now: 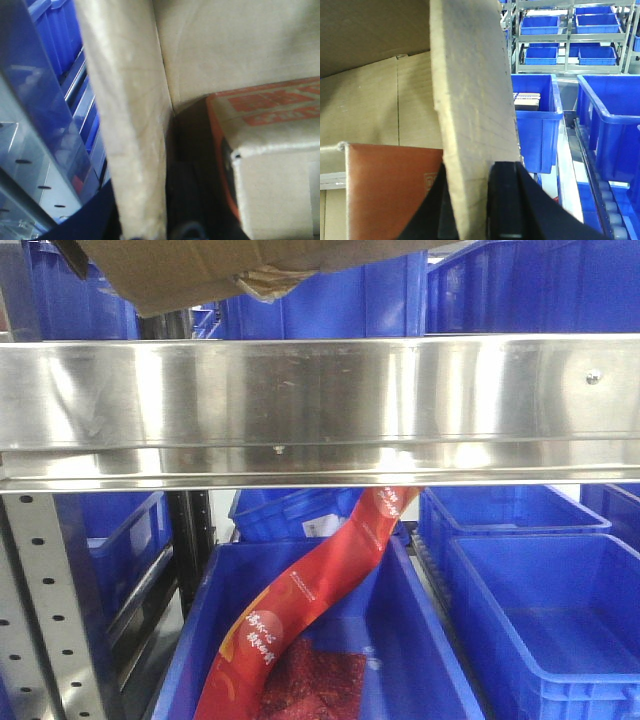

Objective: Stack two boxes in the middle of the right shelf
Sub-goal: 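Lower the stacked boxes onto the middle steel shelf with both grippers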

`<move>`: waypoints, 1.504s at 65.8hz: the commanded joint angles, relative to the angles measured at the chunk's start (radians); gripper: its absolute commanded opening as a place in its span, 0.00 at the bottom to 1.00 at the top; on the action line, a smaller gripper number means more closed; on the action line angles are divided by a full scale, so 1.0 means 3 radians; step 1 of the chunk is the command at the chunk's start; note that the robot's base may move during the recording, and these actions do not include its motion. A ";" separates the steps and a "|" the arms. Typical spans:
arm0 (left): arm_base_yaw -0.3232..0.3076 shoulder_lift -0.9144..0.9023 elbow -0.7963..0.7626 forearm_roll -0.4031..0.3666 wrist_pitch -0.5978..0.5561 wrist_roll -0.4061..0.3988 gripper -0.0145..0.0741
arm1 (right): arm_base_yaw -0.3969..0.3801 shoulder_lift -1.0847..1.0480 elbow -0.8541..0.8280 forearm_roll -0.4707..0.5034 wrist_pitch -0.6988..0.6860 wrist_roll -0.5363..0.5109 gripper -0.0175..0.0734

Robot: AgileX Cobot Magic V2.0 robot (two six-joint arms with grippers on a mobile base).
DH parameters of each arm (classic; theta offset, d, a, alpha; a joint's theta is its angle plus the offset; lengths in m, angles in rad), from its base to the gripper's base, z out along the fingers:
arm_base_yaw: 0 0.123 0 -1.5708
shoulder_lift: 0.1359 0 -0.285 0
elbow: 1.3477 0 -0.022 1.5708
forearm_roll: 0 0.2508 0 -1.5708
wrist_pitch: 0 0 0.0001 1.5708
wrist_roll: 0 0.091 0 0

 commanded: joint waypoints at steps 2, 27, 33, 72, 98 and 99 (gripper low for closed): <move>-0.0005 0.0005 -0.0025 0.0076 -0.0114 0.0039 0.04 | 0.0030 -0.0074 -0.0043 0.0033 -0.0945 0.0057 0.03; -0.0005 0.0004 -0.0082 -0.0080 -0.0417 0.0111 0.04 | 0.0030 -0.0068 -0.0043 0.0038 0.0750 0.0057 0.03; -0.0005 0.0004 -0.0215 -0.0427 -0.0430 0.0474 0.04 | 0.0030 -0.0068 -0.0037 0.0038 0.0917 0.0057 0.03; 0.0823 0.0012 -0.0450 -0.2395 -0.0536 0.2085 0.04 | 0.0030 0.0112 -0.0031 0.0118 0.0585 0.0062 0.03; 0.0816 0.0109 -0.0446 -0.2542 -0.0300 0.2085 0.41 | 0.0030 0.0207 -0.0031 0.0118 0.0675 0.0062 0.32; 0.0816 0.0130 -0.0446 -0.2534 -0.0300 0.2085 0.44 | 0.0030 0.0207 -0.0031 0.0118 0.0686 0.0062 0.35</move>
